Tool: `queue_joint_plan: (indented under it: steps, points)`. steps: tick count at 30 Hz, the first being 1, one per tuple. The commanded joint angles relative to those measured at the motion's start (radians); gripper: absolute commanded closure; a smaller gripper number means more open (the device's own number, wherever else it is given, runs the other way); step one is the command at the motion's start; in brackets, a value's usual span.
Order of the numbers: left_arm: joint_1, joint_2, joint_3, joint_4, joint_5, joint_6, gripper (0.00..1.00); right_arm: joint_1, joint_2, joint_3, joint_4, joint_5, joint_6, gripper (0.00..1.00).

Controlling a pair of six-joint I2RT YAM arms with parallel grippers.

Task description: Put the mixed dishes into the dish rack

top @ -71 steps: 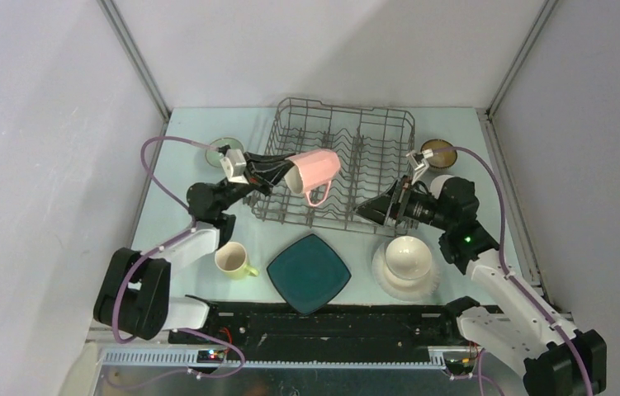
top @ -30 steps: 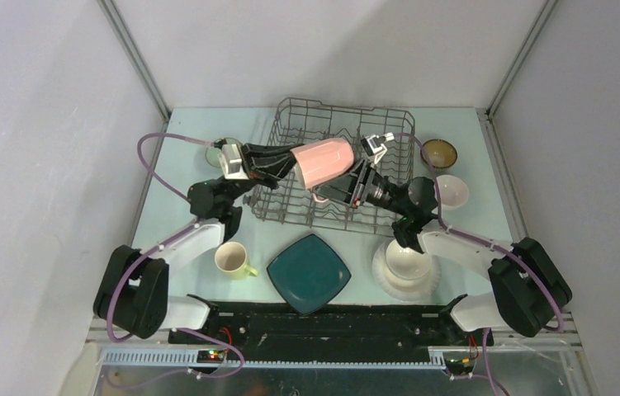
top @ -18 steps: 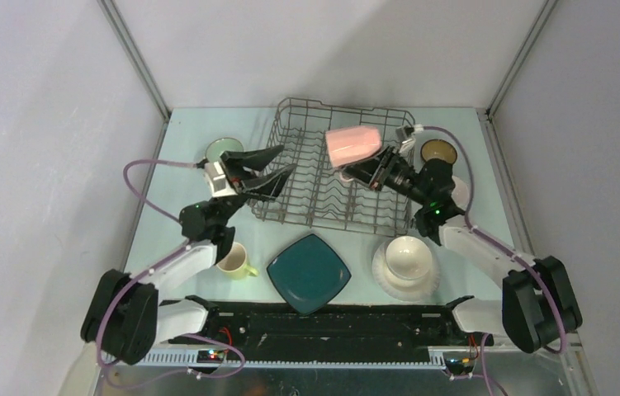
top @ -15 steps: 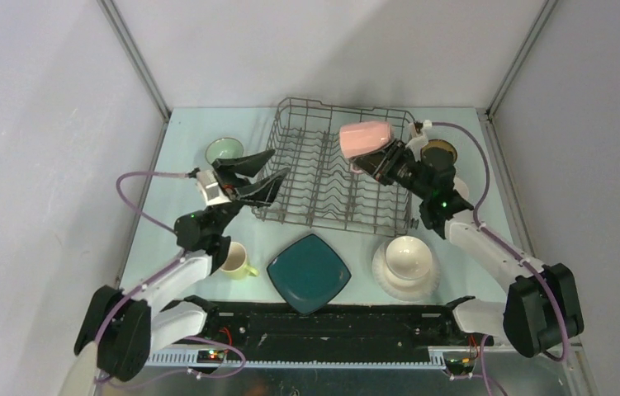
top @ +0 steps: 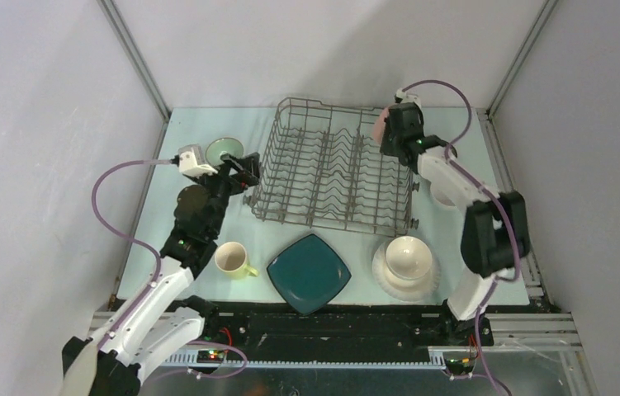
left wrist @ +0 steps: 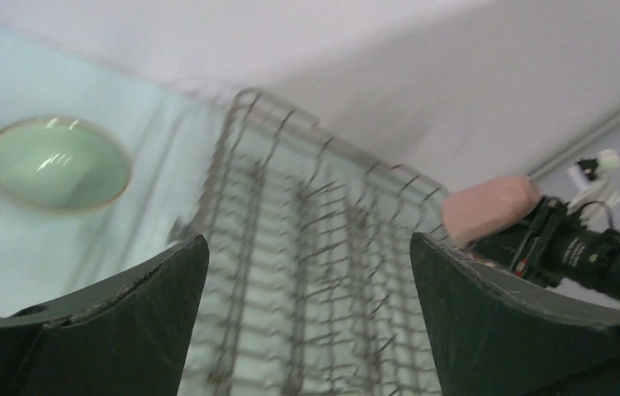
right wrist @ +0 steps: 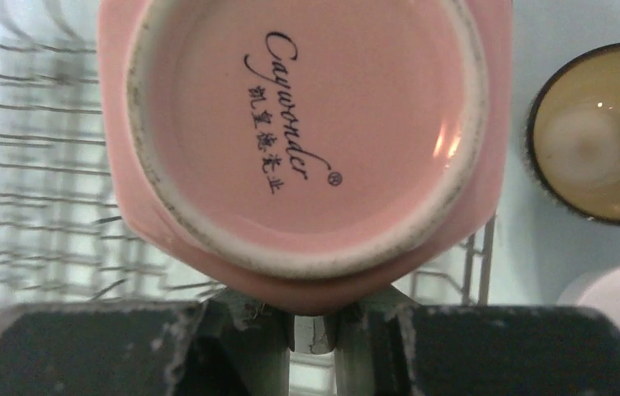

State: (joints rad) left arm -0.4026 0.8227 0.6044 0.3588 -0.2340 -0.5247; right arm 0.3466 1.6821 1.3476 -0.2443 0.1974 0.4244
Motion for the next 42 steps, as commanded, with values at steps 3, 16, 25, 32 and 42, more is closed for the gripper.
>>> queue_joint_plan:
  steps: [3, 16, 25, 32, 42]
  points:
    - [0.001, -0.028, -0.009, -0.334, -0.16, -0.051, 0.01, -0.044, 0.245, 0.283, -0.106, 0.094, -0.153, 1.0]
    - [0.026, -0.001, -0.084, -0.337, -0.134, -0.124, 0.0, -0.097, 0.561, 0.589, -0.175, 0.119, -0.183, 1.0]
    - [0.112, 0.093, -0.087, -0.289, -0.032, -0.178, 0.0, -0.105, 0.569, 0.517, -0.179, 0.062, -0.146, 1.0]
    - [0.122, 0.149, -0.055, -0.289, -0.015, -0.136, 0.0, -0.096, 0.543, 0.443, -0.138, 0.046, -0.148, 0.74]
    - [0.137, 0.173, -0.024, -0.309, -0.014, -0.135, 0.0, -0.088, 0.466, 0.434, -0.148, 0.057, -0.155, 0.01]
